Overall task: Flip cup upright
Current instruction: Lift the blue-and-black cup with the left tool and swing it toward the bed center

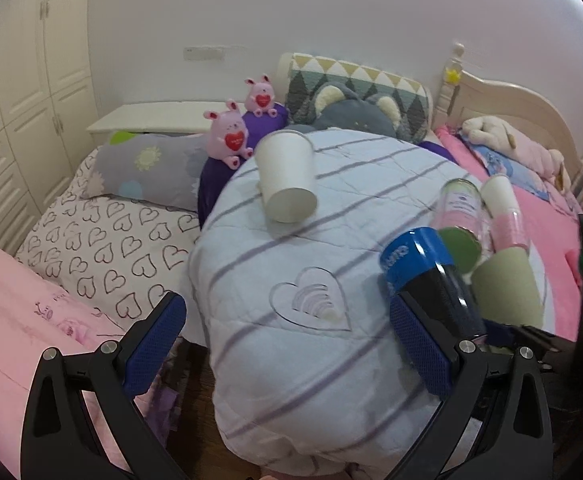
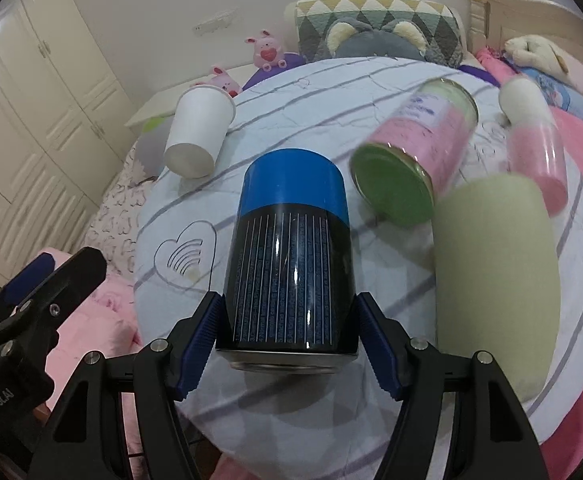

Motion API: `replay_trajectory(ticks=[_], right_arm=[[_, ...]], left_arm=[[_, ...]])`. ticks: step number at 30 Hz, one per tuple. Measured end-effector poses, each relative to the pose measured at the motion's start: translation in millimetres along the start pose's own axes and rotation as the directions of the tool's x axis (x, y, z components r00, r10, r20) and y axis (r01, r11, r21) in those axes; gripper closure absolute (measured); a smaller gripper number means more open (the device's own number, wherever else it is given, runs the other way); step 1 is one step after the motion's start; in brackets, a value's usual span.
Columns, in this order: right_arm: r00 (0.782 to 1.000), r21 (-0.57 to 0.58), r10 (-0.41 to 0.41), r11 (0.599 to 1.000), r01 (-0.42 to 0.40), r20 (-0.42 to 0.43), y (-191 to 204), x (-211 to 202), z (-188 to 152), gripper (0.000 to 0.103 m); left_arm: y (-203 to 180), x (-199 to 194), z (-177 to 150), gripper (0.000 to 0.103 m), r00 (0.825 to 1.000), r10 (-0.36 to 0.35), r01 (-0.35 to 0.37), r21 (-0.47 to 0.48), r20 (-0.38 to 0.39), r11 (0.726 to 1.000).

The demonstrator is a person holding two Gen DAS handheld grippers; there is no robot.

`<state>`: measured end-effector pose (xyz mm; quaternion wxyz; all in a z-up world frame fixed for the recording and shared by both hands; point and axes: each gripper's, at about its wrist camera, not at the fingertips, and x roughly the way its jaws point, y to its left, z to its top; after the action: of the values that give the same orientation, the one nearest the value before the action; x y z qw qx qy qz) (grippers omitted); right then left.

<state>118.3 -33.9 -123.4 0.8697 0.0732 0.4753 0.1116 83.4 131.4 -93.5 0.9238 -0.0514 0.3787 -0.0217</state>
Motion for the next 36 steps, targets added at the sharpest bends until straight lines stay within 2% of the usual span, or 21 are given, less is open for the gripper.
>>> replay_trajectory(ticks=[1, 3, 9, 13, 17, 23, 27, 36], right_arm=[[1.0, -0.001, 0.015, 1.0, -0.015, -0.001, -1.4, 1.1, 0.2, 0.033], [0.999, -0.011, 0.029, 1.0, -0.029, 0.012, -2.0, -1.5, -0.4, 0.021], [0.995, -0.085, 0.007, 0.996, 0.001, 0.095, 2.0, -30.7, -10.3, 0.021], [0.989, -0.131, 0.015, 0.991, 0.004, 0.145, -1.9, -52.4, -16.2, 0.021], [0.979, -0.168, -0.024, 0.984, 0.059, 0.204, -12.7, -71.5, -18.8, 0.021], [0.962, -0.158, -0.024, 0.985, 0.069, 0.272, -47.2, -95.8, -14.7, 0.021], [0.955, -0.126, -0.036, 0.989, 0.076, 0.294, -71.6, -96.0, -6.9, 0.021], [0.957, -0.076, -0.014, 0.996, 0.038, 0.29, -113.2, -88.2, 4.0, 0.021]], left_arm=[[-2.6, -1.5, -0.3, 0.0, 1.0, 0.01, -0.01, -0.002, -0.002, 1.0], [-5.5, -6.9, -0.9, 0.0, 1.0, 0.023, -0.023, -0.016, -0.003, 1.0], [-10.2, -21.3, 0.6, 0.0, 1.0, 0.019, -0.019, -0.082, 0.001, 0.996], [-24.8, -24.0, 1.8, 0.0, 1.0, 0.02, -0.02, -0.089, -0.003, 0.996], [-47.8, -17.8, 3.4, 0.0, 1.0, 0.018, -0.02, -0.069, -0.024, 0.997], [-79.5, -0.7, 8.3, 0.0, 0.997, 0.036, -0.038, -0.033, -0.068, 0.999], [-98.3, 12.4, 10.7, 0.0, 0.994, 0.063, -0.064, -0.005, -0.09, 0.998], [-114.9, 33.9, 17.4, 0.0, 0.986, 0.108, -0.107, 0.02, -0.125, 0.994]])
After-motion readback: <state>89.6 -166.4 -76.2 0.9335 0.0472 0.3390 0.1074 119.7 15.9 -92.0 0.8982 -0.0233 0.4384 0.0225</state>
